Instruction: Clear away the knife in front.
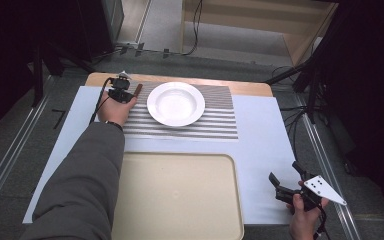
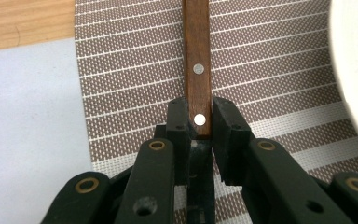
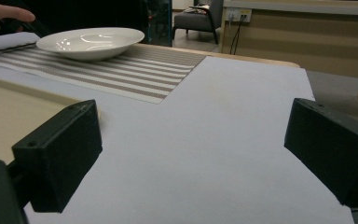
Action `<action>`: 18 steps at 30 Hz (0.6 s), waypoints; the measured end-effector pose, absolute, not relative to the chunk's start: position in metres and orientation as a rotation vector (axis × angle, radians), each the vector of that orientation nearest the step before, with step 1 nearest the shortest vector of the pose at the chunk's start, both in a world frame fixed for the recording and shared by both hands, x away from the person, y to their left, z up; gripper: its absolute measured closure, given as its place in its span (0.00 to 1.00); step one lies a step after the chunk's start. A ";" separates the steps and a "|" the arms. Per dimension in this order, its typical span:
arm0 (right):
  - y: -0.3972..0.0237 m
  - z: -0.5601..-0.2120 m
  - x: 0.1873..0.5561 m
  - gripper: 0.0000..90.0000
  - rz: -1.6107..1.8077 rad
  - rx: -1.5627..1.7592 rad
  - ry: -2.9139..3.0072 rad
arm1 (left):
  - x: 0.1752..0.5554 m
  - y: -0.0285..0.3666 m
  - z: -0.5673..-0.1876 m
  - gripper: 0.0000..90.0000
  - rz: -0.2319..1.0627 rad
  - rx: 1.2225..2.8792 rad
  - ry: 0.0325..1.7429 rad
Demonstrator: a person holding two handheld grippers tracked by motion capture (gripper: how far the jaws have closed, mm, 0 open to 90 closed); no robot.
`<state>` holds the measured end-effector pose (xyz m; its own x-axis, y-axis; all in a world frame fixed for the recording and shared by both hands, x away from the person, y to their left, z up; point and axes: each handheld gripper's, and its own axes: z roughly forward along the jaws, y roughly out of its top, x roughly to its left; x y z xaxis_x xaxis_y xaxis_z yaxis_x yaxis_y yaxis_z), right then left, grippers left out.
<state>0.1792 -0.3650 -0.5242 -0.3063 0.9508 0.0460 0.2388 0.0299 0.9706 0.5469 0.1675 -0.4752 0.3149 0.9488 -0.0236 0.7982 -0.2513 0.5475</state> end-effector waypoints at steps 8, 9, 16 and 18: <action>-0.366 -0.524 0.179 0.03 1.323 1.227 1.623 | 0.541 0.168 -0.466 0.86 0.429 2.111 1.518; -0.366 -0.524 0.179 0.03 1.324 1.227 1.624 | 0.540 0.168 -0.464 0.86 0.425 2.107 1.514; -0.366 -0.524 0.179 0.03 1.324 1.227 1.624 | 0.535 0.169 -0.458 0.86 0.415 2.110 1.494; -0.366 -0.524 0.179 0.03 1.324 1.228 1.624 | 0.533 0.168 -0.456 0.86 0.414 2.112 1.486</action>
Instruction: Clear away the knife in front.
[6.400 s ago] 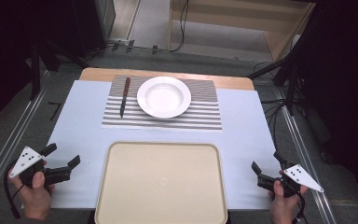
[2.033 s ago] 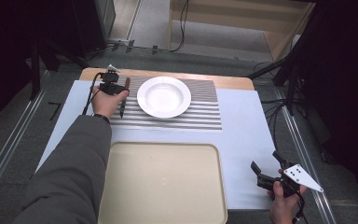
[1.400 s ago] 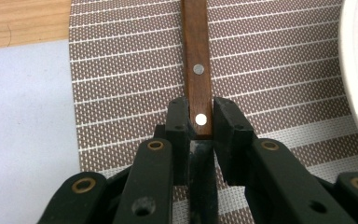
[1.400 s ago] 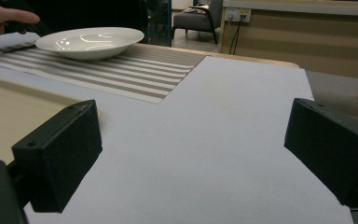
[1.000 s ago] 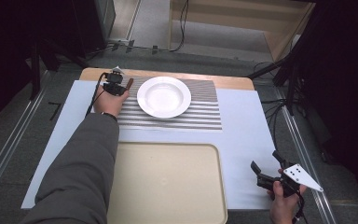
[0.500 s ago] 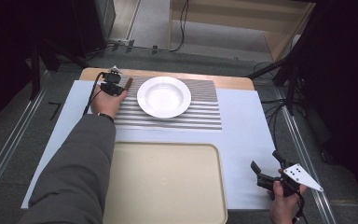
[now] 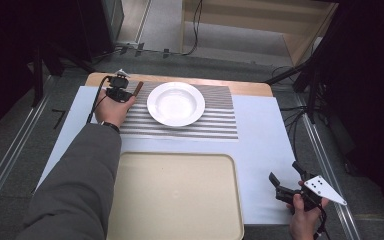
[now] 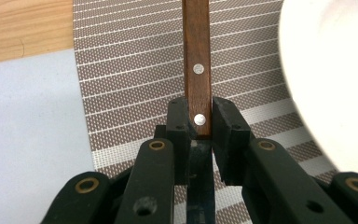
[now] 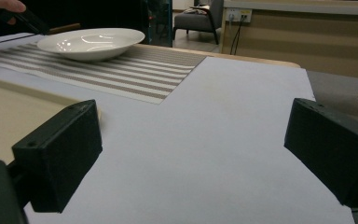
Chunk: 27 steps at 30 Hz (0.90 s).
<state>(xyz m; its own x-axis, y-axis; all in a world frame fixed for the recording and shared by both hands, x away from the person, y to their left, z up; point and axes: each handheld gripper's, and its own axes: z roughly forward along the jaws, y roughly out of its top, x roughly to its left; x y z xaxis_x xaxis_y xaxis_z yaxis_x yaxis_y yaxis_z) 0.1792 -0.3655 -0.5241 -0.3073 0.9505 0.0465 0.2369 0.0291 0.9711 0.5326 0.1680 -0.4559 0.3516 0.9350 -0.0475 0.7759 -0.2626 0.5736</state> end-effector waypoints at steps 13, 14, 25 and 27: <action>-0.365 -0.524 0.179 0.03 1.318 1.222 1.629 | 0.515 0.169 -0.444 0.86 0.382 2.108 1.441; -0.365 -0.524 0.179 0.03 1.318 1.222 1.629 | 0.512 0.169 -0.444 0.86 0.377 2.116 1.433; -0.364 -0.524 0.179 0.03 1.310 1.227 1.633 | 0.489 0.170 -0.436 0.86 0.347 2.126 1.376; -0.364 -0.524 0.180 0.03 1.306 1.222 1.635 | 0.485 0.169 -0.434 0.86 0.344 2.127 1.363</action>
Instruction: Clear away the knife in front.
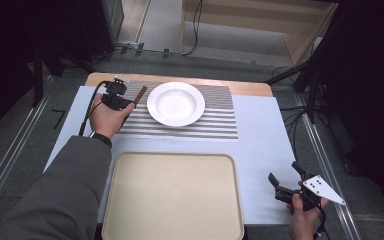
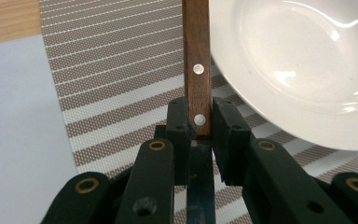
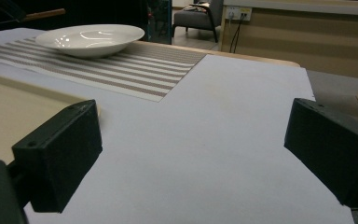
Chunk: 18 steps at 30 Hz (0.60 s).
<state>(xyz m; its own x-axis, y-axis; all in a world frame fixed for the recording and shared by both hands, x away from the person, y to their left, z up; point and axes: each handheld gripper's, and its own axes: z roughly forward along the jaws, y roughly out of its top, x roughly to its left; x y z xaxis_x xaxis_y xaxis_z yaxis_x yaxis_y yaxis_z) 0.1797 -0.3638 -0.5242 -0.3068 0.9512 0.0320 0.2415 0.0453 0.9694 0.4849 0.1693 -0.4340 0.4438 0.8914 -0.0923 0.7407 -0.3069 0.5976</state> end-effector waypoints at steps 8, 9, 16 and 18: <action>-0.363 -0.524 0.180 0.03 1.300 1.221 1.639 | 0.466 0.169 -0.429 0.85 0.334 2.136 1.316; -0.363 -0.524 0.180 0.03 1.299 1.222 1.639 | 0.464 0.170 -0.429 0.86 0.336 2.140 1.311; -0.363 -0.524 0.180 0.03 1.297 1.217 1.642 | 0.450 0.171 -0.422 0.86 0.336 2.131 1.275; -0.363 -0.524 0.180 0.03 1.297 1.217 1.642 | 0.445 0.172 -0.420 0.86 0.329 2.132 1.263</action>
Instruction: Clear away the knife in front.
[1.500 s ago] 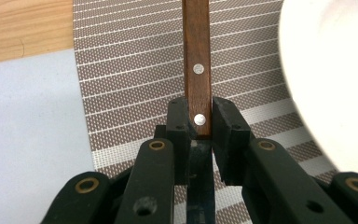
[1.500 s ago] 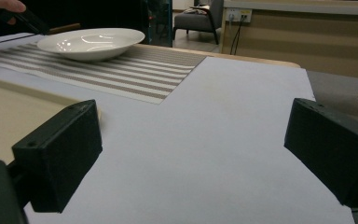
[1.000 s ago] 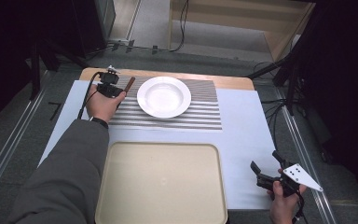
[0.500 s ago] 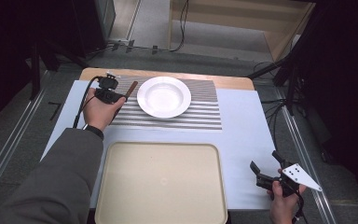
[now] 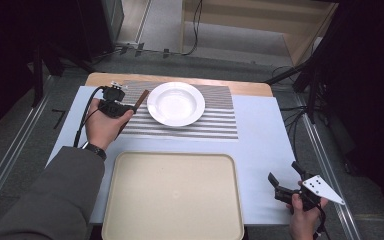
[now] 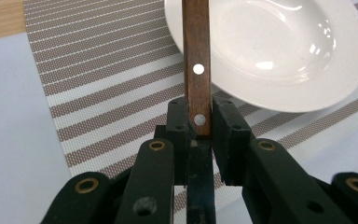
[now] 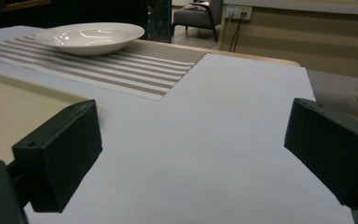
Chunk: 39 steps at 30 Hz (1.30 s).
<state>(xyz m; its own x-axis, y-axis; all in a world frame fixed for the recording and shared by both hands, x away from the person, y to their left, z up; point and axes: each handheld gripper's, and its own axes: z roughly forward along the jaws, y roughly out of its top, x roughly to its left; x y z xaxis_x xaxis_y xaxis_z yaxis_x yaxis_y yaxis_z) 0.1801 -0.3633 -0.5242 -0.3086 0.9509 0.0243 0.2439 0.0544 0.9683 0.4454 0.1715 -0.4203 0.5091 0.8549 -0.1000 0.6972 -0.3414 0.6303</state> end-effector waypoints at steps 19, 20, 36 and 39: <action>-0.363 -0.524 0.180 0.03 1.295 1.220 1.644 | 0.396 0.172 -0.410 0.86 0.325 2.129 1.174; -0.363 -0.524 0.180 0.03 1.295 1.220 1.644 | 0.394 0.172 -0.409 0.86 0.325 2.130 1.173; -0.362 -0.524 0.180 0.03 1.292 1.221 1.647 | 0.345 0.171 -0.411 0.85 0.305 2.125 1.112; -0.362 -0.524 0.180 0.03 1.292 1.221 1.647 | 0.336 0.172 -0.413 0.85 0.291 2.124 1.103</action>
